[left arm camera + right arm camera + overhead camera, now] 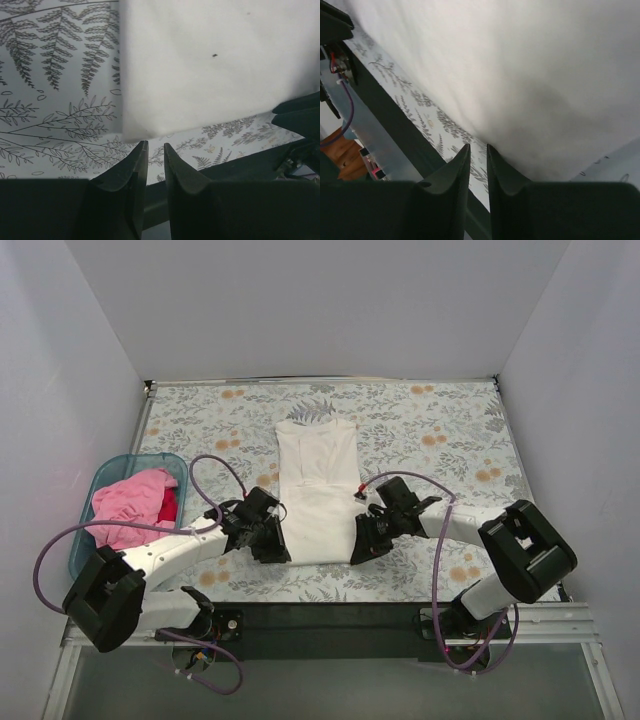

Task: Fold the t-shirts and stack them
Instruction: Fold the tshirt

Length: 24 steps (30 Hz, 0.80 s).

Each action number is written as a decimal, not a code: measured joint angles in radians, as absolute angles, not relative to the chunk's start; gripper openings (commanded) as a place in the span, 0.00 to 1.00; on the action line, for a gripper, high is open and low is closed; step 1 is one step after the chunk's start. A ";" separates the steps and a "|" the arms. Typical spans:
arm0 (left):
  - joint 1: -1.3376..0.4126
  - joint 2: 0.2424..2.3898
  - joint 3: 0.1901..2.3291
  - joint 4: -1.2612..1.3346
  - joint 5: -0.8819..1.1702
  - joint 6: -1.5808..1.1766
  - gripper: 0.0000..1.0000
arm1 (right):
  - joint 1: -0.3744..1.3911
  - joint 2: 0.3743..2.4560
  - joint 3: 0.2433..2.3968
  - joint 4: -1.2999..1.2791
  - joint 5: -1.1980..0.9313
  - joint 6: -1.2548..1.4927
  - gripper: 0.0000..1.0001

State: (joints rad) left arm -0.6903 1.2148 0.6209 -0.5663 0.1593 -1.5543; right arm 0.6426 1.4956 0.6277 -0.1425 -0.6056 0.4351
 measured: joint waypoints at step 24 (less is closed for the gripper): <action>-0.724 1.271 0.681 -0.689 -0.018 -1.553 0.54 | 0.635 1.294 0.704 -0.462 -0.224 0.434 0.54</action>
